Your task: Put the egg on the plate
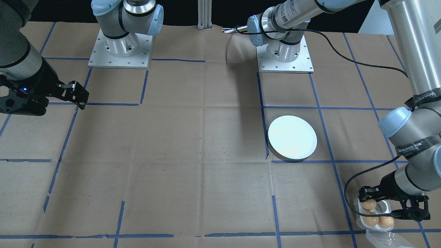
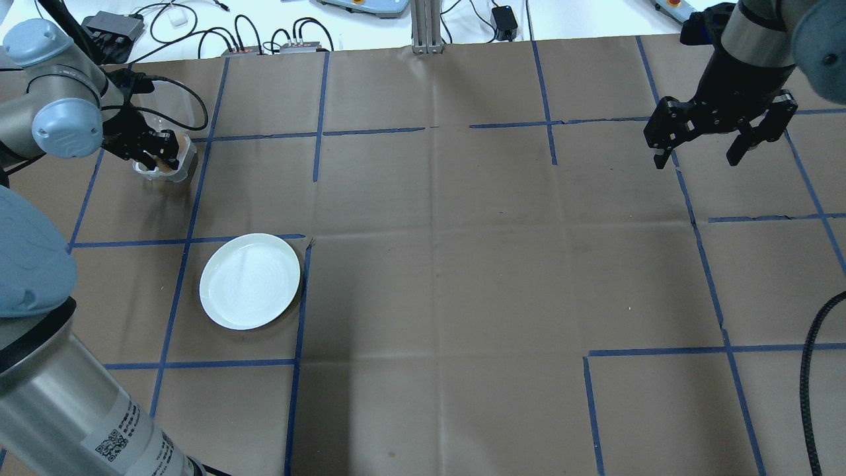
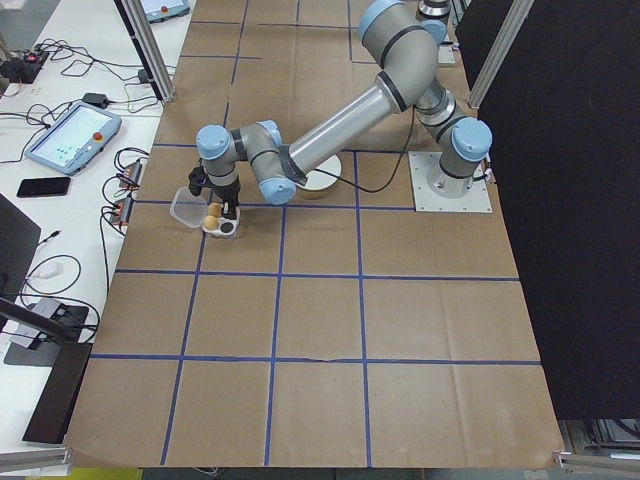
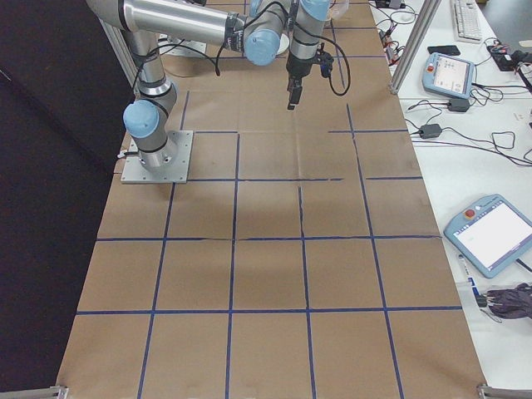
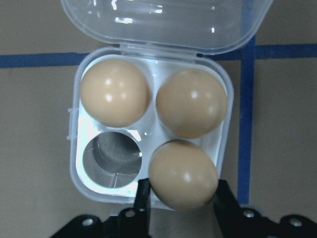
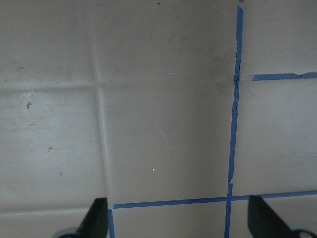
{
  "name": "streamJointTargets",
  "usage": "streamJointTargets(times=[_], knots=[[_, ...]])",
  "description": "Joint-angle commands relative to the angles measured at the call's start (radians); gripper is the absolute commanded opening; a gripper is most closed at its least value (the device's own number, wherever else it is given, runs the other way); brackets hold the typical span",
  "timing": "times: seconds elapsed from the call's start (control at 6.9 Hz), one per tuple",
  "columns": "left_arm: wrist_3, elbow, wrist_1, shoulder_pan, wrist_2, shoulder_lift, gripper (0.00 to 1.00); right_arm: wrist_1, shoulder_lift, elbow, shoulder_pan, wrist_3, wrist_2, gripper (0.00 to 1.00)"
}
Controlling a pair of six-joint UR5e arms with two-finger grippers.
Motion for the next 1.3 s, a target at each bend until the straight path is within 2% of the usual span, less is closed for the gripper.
streamJointTargets(times=[0.0, 0.43, 0.87, 1.16], knots=[[0.0, 0.005, -0.02, 0.0, 0.002, 0.035, 0.0, 0.0, 0.0, 0.0, 0.0, 0.0, -0.001, 1.0], [-0.079, -0.052, -0.146, -0.009, 0.002, 0.197, 0.0, 0.0, 0.0, 0.0, 0.0, 0.0, -0.001, 1.0], [-0.295, -0.225, -0.151, -0.156, 0.0, 0.346, 0.0, 0.0, 0.0, 0.0, 0.0, 0.0, -0.001, 1.0], [-0.426, -0.314, -0.145, -0.265, -0.006, 0.382, 0.0, 0.0, 0.0, 0.0, 0.0, 0.0, -0.001, 1.0]])
